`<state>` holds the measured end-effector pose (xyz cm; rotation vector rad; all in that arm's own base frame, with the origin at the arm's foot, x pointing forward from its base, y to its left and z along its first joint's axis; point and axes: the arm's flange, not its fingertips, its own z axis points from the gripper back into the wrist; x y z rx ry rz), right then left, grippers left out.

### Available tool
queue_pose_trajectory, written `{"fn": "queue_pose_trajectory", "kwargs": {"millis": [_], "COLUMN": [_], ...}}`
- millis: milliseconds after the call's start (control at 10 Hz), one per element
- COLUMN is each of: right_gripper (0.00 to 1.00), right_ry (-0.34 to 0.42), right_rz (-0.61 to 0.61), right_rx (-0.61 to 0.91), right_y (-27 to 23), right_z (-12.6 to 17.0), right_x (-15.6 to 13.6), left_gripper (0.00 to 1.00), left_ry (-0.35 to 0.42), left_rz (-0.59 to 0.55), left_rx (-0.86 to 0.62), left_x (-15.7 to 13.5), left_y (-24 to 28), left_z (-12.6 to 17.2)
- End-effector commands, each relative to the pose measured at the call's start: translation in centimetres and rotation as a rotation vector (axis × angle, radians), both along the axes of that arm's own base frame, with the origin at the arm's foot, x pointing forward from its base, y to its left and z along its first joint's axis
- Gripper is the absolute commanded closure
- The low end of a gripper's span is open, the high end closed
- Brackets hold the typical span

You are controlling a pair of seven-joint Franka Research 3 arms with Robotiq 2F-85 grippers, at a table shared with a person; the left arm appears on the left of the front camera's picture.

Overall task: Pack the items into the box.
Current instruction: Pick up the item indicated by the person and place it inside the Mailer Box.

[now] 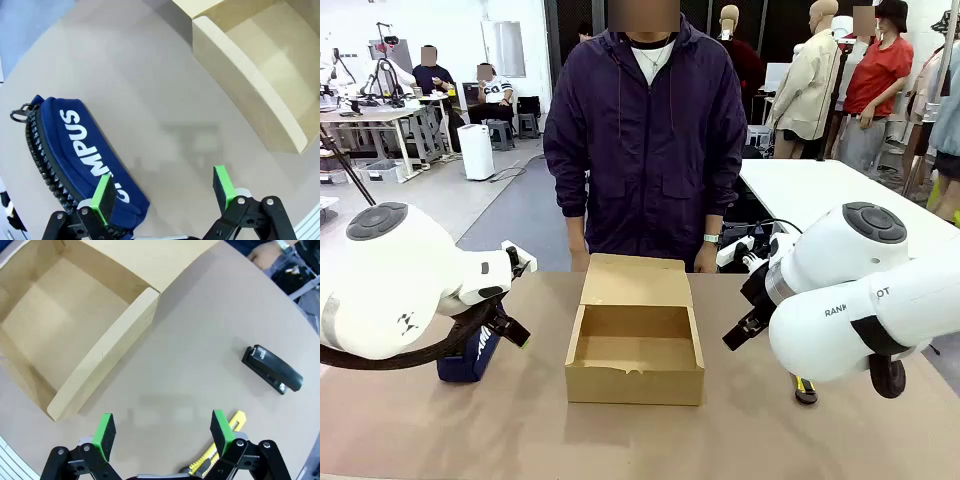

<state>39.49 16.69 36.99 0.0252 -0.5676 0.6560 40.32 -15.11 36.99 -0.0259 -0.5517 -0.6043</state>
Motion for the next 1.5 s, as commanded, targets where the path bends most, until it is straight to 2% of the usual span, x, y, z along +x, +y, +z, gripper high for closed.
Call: {"fn": "queue_pose_trajectory", "kwargs": {"millis": [0, 1200, 1300, 1400], "right_gripper": [0.0, 0.0, 0.0, 0.0], "right_ry": [0.0, 0.0, 0.147, 0.251], "right_rz": [0.0, 0.0, 0.044, 0.032], "right_rx": [0.0, -0.001, 0.141, 0.319], "right_y": [0.0, 0.0, -1.0, -3.4], "right_z": [0.0, 0.0, 1.4, 3.8], "right_x": [0.0, 0.0, 0.9, 1.5], "left_gripper": [0.0, 0.0, 0.0, 0.0], "left_ry": [0.0, 0.0, 0.1, 0.292], "left_rz": [0.0, 0.0, -0.083, 0.113], "left_rx": [0.0, 0.0, -0.097, -0.199], "left_x": [0.0, 0.0, -0.1, -0.3], "left_y": [0.0, 0.0, 0.6, 1.1], "left_z": [0.0, 0.0, 1.9, 4.7]}}
